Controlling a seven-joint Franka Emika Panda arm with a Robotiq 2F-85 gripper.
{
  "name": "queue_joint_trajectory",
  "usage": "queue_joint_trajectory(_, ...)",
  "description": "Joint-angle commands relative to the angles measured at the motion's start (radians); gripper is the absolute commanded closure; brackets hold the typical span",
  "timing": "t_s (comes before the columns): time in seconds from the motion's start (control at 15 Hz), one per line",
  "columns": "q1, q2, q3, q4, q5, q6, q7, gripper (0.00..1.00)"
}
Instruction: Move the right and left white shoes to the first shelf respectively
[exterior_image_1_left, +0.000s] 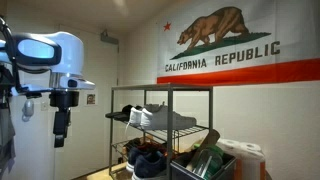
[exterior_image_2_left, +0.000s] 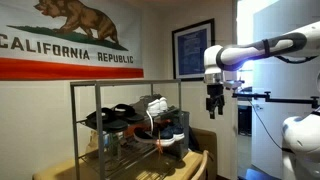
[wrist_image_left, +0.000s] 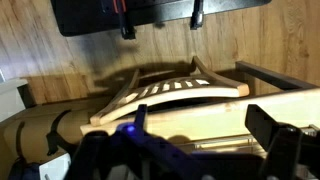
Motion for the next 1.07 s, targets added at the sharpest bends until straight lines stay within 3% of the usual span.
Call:
queue_joint_trajectory(0.0, -0.006, 0.001, 0.004, 0.002, 0.003, -0.002, -0.004, 0.0)
queue_joint_trajectory(0.47, -0.005, 0.058, 0.004, 0.012, 0.014, 0.061, 0.003, 0.0)
queue_joint_trajectory(1.0, -0.023, 0.215, 0.035, 0.057, 0.011, 0.435, 0.11, 0.0)
